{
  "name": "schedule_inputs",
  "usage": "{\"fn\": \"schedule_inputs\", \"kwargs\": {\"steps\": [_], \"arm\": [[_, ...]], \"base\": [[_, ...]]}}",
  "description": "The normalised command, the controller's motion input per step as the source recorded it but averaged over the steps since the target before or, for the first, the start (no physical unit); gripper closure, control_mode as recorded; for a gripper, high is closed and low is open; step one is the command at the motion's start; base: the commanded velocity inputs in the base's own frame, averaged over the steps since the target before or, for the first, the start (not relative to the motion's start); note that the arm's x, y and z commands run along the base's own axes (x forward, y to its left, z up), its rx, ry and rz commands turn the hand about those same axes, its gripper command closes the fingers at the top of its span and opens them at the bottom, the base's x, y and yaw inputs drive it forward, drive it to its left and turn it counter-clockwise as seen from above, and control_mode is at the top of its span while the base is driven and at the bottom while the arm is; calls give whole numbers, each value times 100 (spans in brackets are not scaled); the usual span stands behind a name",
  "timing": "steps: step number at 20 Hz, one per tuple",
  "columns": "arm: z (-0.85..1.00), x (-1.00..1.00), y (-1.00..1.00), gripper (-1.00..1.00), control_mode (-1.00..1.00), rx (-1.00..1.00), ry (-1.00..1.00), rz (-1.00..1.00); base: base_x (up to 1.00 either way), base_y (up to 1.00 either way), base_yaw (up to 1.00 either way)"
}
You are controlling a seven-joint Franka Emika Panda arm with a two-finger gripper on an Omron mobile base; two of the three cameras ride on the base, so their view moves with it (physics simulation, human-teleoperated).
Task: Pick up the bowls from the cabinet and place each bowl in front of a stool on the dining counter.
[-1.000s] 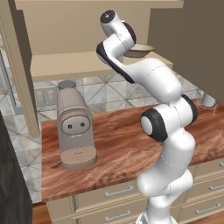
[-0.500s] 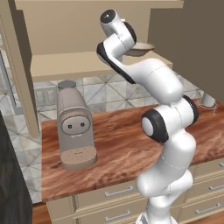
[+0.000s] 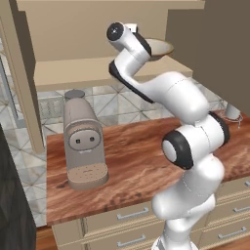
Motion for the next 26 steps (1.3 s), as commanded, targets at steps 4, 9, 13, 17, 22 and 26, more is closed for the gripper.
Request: {"fn": "schedule_inputs", "kwargs": {"steps": [4,9,13,17,22,26], "arm": [[0,-54,14,100,-100,-6,-2,0],[0,-95,19,100,-100,-5,0,0],[1,-100,1,100,-100,0,0,-1],[0,-100,0,100,-100,0,0,-1],[0,-100,0,100,-100,0,0,0],[0,-100,0,100,-100,3,0,-3]], "base": [[0,0,0],[0,0,0],[0,0,0],[0,0,0],[0,0,0],[0,0,0]]}}
